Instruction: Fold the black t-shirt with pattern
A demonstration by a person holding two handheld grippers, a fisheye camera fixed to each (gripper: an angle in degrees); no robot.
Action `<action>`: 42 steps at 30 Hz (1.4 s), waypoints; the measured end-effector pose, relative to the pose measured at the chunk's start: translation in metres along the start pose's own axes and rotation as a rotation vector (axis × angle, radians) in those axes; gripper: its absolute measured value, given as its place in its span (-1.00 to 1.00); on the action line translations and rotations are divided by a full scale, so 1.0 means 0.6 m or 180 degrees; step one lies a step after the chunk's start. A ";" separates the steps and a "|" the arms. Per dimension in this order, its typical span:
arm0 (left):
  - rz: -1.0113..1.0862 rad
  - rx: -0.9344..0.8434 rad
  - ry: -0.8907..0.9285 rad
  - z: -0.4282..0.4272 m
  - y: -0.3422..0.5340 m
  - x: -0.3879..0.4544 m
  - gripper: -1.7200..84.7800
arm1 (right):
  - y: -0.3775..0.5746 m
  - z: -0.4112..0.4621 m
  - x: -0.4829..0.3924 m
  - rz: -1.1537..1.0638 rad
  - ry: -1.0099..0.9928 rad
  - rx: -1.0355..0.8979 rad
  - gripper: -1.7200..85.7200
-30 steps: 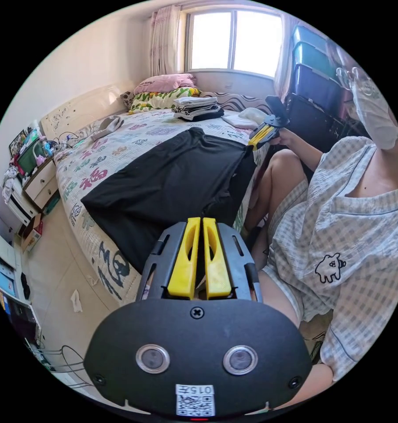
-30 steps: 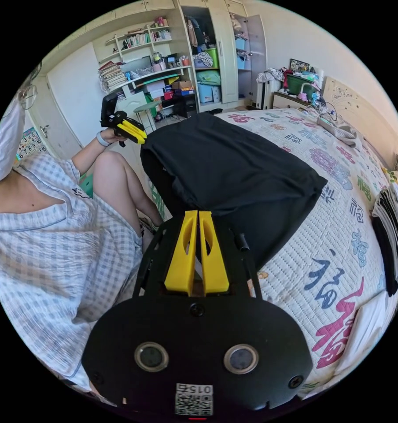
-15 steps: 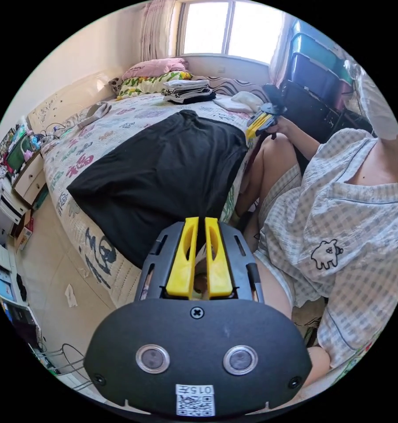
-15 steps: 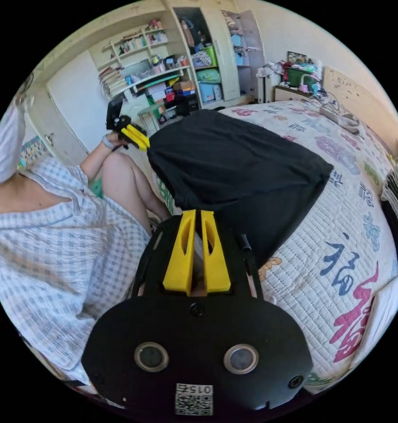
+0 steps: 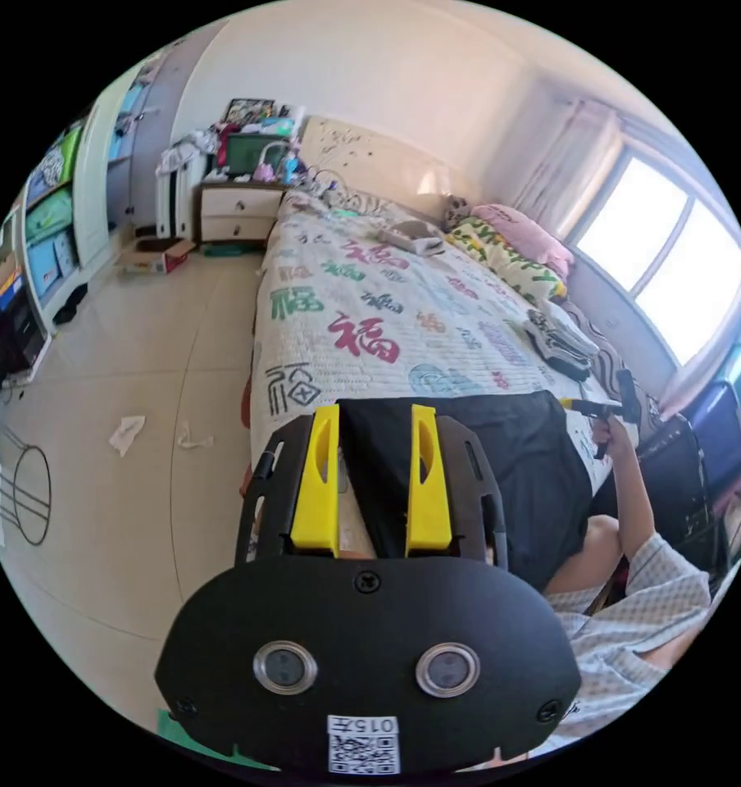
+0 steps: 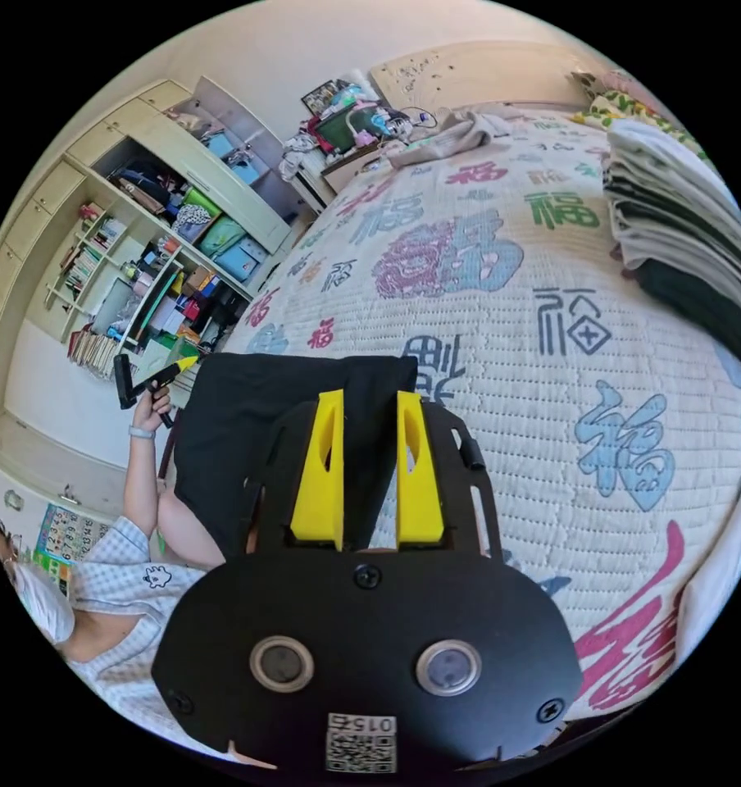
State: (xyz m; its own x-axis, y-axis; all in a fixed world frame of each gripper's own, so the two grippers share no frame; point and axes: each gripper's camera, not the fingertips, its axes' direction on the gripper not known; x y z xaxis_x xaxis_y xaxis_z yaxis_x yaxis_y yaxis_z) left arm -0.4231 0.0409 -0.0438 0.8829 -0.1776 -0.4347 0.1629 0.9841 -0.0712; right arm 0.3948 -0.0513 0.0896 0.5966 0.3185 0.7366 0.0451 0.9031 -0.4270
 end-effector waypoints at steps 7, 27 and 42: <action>0.0205 -0.0437 0.0292 0.043 -0.080 -0.015 -0.90 | -0.048 -0.015 0.010 -0.0124 0.0024 0.0060 -0.95; -0.0336 -0.0422 0.1054 -0.043 -0.163 -0.154 -0.65 | -0.129 -0.064 0.138 0.0094 -0.0711 -0.0101 -0.74; -0.0075 -0.0548 0.1251 -0.060 -0.180 -0.162 -0.73 | -0.150 -0.050 0.139 -0.0029 -0.0917 -0.0180 -0.95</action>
State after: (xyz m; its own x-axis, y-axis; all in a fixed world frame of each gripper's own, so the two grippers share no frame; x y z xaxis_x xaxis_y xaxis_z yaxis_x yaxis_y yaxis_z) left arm -0.5422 -0.0477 -0.0261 0.6394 -0.2162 -0.7379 0.0756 0.9727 -0.2195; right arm 0.4646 -0.1147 0.1736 0.3443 0.3864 0.8557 0.0989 0.8914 -0.4423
